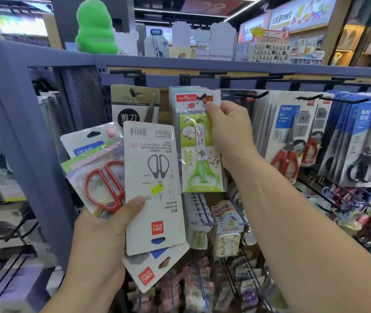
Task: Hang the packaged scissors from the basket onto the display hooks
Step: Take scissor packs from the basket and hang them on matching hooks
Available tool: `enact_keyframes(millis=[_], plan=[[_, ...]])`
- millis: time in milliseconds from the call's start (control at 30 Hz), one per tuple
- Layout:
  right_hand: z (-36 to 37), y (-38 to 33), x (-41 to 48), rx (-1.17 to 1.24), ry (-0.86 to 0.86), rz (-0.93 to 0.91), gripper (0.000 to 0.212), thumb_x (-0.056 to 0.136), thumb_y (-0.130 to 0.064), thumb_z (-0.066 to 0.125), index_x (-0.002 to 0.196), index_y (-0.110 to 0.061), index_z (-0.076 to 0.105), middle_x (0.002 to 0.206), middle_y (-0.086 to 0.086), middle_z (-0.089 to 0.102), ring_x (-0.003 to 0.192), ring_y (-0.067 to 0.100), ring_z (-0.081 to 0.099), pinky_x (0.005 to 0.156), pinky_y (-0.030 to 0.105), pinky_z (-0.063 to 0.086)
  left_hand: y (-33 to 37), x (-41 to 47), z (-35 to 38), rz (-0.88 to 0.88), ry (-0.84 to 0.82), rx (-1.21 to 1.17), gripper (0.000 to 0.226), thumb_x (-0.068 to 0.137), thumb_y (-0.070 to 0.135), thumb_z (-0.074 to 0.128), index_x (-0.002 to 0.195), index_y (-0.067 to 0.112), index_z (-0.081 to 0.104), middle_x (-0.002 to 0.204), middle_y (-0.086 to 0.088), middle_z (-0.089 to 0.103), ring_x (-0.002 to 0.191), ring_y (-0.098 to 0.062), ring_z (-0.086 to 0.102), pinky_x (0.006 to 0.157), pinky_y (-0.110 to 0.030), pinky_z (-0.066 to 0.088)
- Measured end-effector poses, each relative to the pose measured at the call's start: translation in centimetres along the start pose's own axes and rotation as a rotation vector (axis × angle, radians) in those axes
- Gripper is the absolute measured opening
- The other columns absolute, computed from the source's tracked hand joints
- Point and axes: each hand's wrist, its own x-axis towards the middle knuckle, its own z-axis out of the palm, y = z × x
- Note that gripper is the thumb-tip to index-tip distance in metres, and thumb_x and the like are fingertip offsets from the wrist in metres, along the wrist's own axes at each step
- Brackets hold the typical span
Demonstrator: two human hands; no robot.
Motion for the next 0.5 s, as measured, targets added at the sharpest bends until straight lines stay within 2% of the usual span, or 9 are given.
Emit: enact_keyframes(millis=[67, 167, 233, 300, 333, 367, 433, 500], plan=[[0.4, 0.5, 1.0, -0.084, 0.025, 0.003, 0.037, 0.104, -0.030, 0.058, 0.079, -0.004, 0.062, 0.076, 0.019, 0.067, 0.070, 0.037, 0.068, 0.068, 0.048, 0.057, 0.1, 0.1, -0.2, -0.002, -0.002, -0.019, 0.035, 0.089, 0.003, 0.070, 0.117, 0.023, 0.075, 0.106, -0.007, 0.082, 0.089, -0.029, 0.081, 0.056, -0.046, 0.064], [0.9, 0.9, 2.2, -0.227, 0.047, -0.035, 0.041, 0.105, -0.037, 0.057, 0.077, -0.007, 0.062, 0.080, 0.019, 0.070, 0.073, 0.031, 0.068, 0.067, 0.049, 0.056, 0.4, 0.0, -0.4, 0.003, -0.005, -0.038, 0.044, 0.080, 0.007, 0.071, 0.122, 0.021, 0.074, 0.109, -0.008, 0.081, 0.092, -0.030, 0.080, 0.061, -0.049, 0.066], [0.7, 1.2, 2.2, -0.327, 0.055, -0.062, 0.040, 0.105, -0.042, 0.058, 0.078, -0.013, 0.063, 0.080, 0.013, 0.070, 0.074, 0.021, 0.068, 0.065, 0.043, 0.054, 0.5, 0.0, -0.4, 0.006, -0.016, -0.042, 0.045, 0.080, 0.007, 0.071, 0.123, 0.021, 0.074, 0.110, -0.008, 0.081, 0.093, -0.030, 0.080, 0.058, -0.045, 0.065], [0.1, 1.1, 1.0, -0.356, 0.111, -0.099, 0.027, 0.101, -0.044, 0.065, 0.090, -0.019, 0.063, 0.083, -0.003, 0.068, 0.075, 0.002, 0.066, 0.065, 0.025, 0.052, 0.6, -0.1, -0.4, 0.001, -0.036, -0.051, 0.047, 0.079, 0.008, 0.070, 0.124, 0.022, 0.073, 0.111, -0.008, 0.081, 0.094, -0.030, 0.080, 0.057, -0.044, 0.065], [-0.2, 1.0, -0.3, -0.328, 0.163, -0.136, 0.020, 0.098, -0.042, 0.069, 0.099, -0.023, 0.061, 0.089, -0.008, 0.066, 0.078, -0.003, 0.064, 0.066, 0.014, 0.049, 0.5, -0.1, -0.5, -0.002, -0.048, -0.060, 0.049, 0.077, 0.009, 0.070, 0.124, 0.022, 0.073, 0.111, -0.008, 0.081, 0.094, -0.030, 0.080, 0.059, -0.043, 0.065], [-0.3, 0.7, -2.0, -0.300, 0.224, -0.199, 0.023, 0.096, -0.040, 0.073, 0.107, -0.026, 0.058, 0.097, -0.009, 0.064, 0.083, -0.004, 0.063, 0.069, 0.010, 0.048, 0.5, -0.1, -0.5, -0.007, -0.058, -0.067, 0.049, 0.076, 0.009, 0.070, 0.123, 0.022, 0.073, 0.111, -0.008, 0.081, 0.094, -0.029, 0.080, 0.060, -0.042, 0.065], [-0.2, 0.9, -5.3, -0.245, 0.253, -0.294, 0.032, 0.092, -0.042, 0.075, 0.113, -0.028, 0.056, 0.106, -0.005, 0.062, 0.092, 0.007, 0.062, 0.078, 0.019, 0.051, 0.4, -0.1, -0.4, -0.018, -0.077, -0.066, 0.048, 0.076, 0.009, 0.069, 0.122, 0.023, 0.074, 0.110, -0.008, 0.081, 0.093, -0.029, 0.080, 0.060, -0.042, 0.065], [0.2, 0.8, -8.5, -0.165, 0.040, -0.176, 0.037, 0.087, -0.047, 0.078, 0.113, -0.028, 0.060, 0.103, -0.005, 0.066, 0.092, 0.012, 0.065, 0.078, 0.023, 0.055, 0.2, -0.1, -0.1, -0.032, -0.102, -0.064, 0.048, 0.077, 0.009, 0.069, 0.123, 0.023, 0.074, 0.112, -0.009, 0.081, 0.096, -0.031, 0.080, 0.065, -0.045, 0.066]])
